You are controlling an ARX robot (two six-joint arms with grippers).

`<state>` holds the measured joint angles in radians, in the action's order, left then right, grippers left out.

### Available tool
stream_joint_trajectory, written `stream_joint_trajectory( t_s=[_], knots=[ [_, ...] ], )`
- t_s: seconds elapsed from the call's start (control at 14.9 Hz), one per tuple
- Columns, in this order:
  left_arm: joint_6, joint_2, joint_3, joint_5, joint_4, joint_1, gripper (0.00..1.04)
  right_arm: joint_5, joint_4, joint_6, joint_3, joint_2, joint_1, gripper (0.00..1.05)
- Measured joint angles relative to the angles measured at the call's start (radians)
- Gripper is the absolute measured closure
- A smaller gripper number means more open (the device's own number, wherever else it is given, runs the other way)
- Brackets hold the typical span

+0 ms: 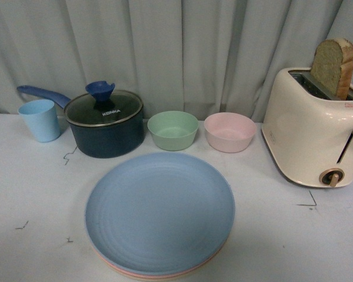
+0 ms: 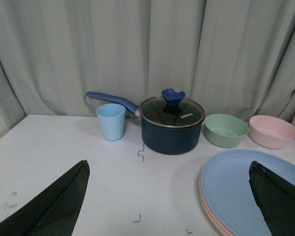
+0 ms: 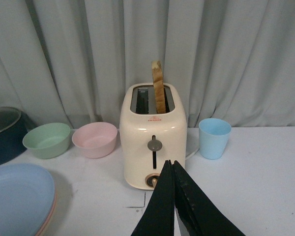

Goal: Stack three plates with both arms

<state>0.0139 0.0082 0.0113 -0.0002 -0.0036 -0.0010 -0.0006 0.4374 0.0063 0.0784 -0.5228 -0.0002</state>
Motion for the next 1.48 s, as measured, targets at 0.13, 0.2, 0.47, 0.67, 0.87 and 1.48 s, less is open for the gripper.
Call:
stream_joint_trajectory(
  t_s=[0.13, 0.2, 0.47, 0.67, 0.87, 1.48],
  knots=[
    [0.0, 0.0, 0.0, 0.0, 0.0, 0.0, 0.07, 0.0, -0.039, 0.0, -0.02, 0.061, 0.0, 1.03],
    [0.0, 0.0, 0.0, 0.0, 0.0, 0.0, 0.07, 0.0, -0.061, 0.0, -0.028, 0.093, 0.0, 1.03],
    [0.0, 0.0, 0.0, 0.0, 0.0, 0.0, 0.07, 0.0, -0.096, 0.0, -0.039, 0.14, 0.0, 1.03],
    [0.0, 0.0, 0.0, 0.0, 0.0, 0.0, 0.07, 0.0, -0.086, 0.0, -0.067, 0.164, 0.0, 1.03],
    [0.0, 0.0, 0.0, 0.0, 0.0, 0.0, 0.07, 0.0, -0.182, 0.0, -0.067, 0.269, 0.0, 1.03],
    [0.0, 0.0, 0.0, -0.001, 0.0, 0.0, 0.07, 0.0, -0.441, 0.0, -0.067, 0.51, 0.0, 1.03]
  ],
)
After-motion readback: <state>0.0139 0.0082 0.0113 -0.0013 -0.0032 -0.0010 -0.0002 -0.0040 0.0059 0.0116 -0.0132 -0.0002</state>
